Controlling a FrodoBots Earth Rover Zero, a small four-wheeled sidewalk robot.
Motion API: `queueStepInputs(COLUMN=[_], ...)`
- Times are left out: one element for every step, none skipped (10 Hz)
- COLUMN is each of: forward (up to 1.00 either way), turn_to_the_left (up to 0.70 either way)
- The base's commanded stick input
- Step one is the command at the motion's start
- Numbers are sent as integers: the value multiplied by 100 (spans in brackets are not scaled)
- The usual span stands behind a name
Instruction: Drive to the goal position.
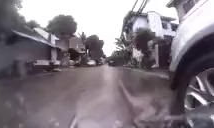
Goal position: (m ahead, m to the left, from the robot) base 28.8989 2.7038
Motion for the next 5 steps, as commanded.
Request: queueStepInputs(forward=[100,100,100,100,100], turn_to_the_left=[0,0,0,0,0])
